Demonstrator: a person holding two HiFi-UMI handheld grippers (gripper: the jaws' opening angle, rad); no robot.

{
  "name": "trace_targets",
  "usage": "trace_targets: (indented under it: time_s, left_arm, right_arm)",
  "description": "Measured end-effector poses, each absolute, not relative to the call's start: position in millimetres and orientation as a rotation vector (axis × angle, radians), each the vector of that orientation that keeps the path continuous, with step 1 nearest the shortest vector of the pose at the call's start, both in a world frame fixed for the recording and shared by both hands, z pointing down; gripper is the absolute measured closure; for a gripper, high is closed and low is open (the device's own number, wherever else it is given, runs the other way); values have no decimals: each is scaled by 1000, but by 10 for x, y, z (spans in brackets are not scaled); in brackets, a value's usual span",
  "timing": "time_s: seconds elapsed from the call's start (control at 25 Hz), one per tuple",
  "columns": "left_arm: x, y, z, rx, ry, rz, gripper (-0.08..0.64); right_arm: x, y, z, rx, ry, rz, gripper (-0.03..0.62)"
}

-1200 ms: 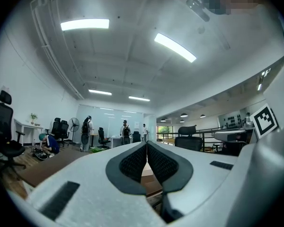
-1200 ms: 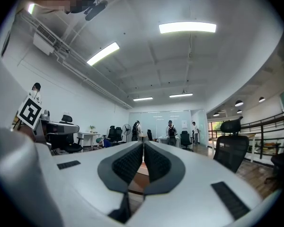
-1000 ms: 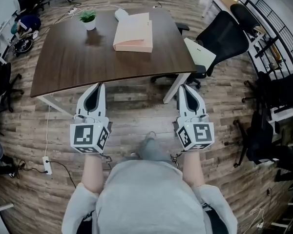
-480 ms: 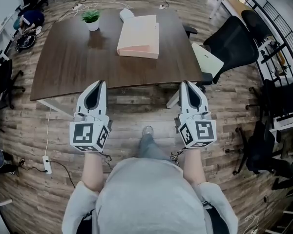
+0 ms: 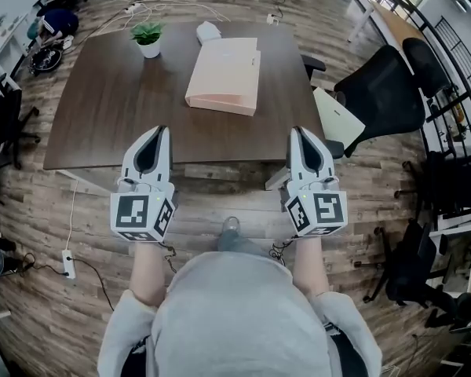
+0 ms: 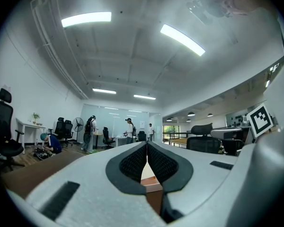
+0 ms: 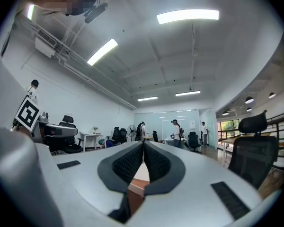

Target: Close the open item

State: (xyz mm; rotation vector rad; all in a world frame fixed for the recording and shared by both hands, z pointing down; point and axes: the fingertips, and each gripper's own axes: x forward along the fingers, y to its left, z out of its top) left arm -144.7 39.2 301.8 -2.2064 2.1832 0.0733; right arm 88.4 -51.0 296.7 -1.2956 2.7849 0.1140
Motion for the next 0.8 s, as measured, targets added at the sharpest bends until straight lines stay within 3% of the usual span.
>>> trace_targets:
  time_s: [0.8]
  left_arm:
    - [-1159,-687,2912,-2105,2220,78,549]
  right_arm:
    - [1021,-1721,2973,-1155,2811,101,578]
